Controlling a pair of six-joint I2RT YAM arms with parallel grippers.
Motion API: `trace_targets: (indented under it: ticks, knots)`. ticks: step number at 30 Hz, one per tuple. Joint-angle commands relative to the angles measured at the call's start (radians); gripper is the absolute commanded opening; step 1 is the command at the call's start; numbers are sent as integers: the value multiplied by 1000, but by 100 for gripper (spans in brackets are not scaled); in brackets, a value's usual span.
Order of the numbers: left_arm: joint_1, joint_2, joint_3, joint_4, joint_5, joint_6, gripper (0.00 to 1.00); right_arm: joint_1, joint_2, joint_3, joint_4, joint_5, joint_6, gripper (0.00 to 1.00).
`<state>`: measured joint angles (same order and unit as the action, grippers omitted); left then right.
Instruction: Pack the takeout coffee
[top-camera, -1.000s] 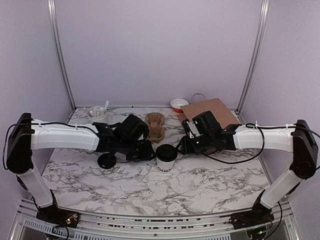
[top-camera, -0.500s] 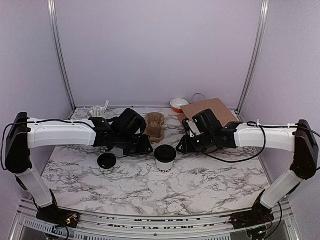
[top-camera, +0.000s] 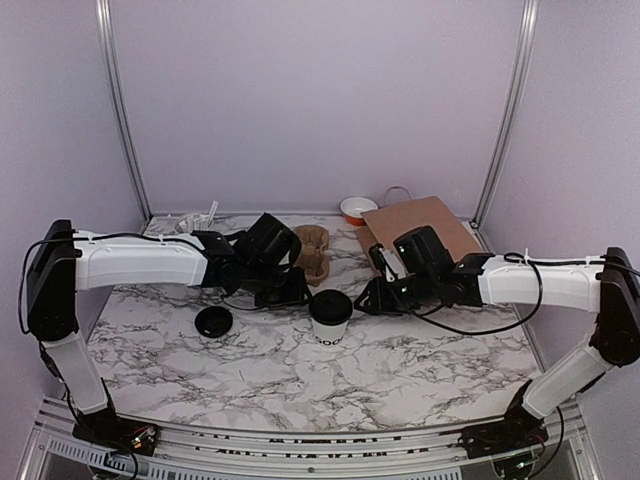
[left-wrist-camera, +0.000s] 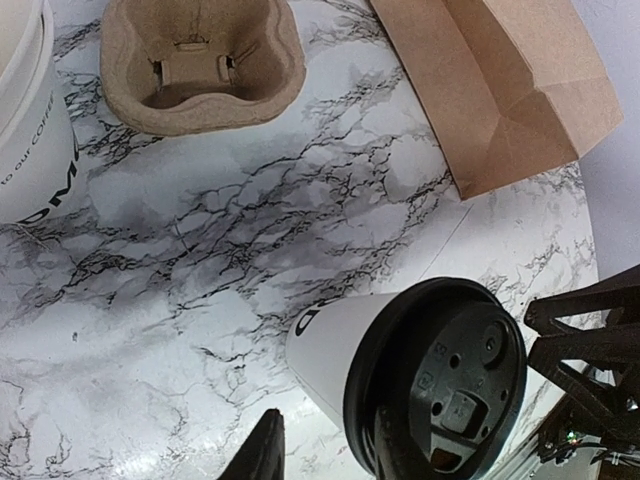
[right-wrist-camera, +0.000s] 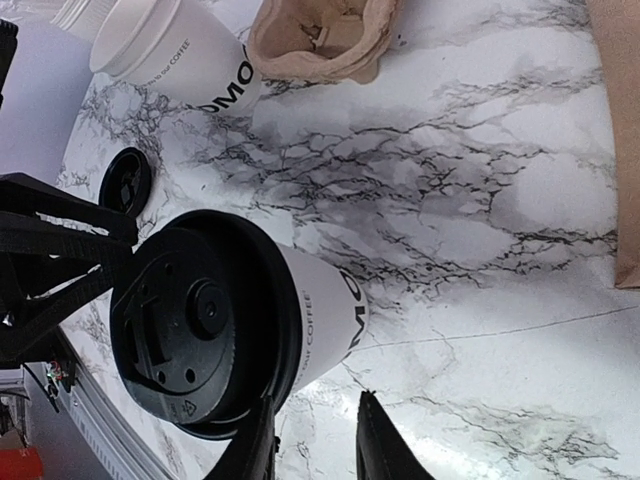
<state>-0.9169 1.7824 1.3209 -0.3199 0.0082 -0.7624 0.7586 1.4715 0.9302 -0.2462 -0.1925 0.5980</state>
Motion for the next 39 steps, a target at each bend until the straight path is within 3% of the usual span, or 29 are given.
trace_targets:
  ticks: [1, 20, 39]
  knots:
    - [3, 17, 22, -11, 19, 11, 33, 11, 1, 1, 55, -26, 23, 27]
    - [-2, 26, -34, 12, 28, -8, 32, 11, 61, -38, 105, -41, 31, 26]
    - [-35, -2, -189, 76, 26, -66, 32, 21, 113, -150, 72, 82, 14, 25]
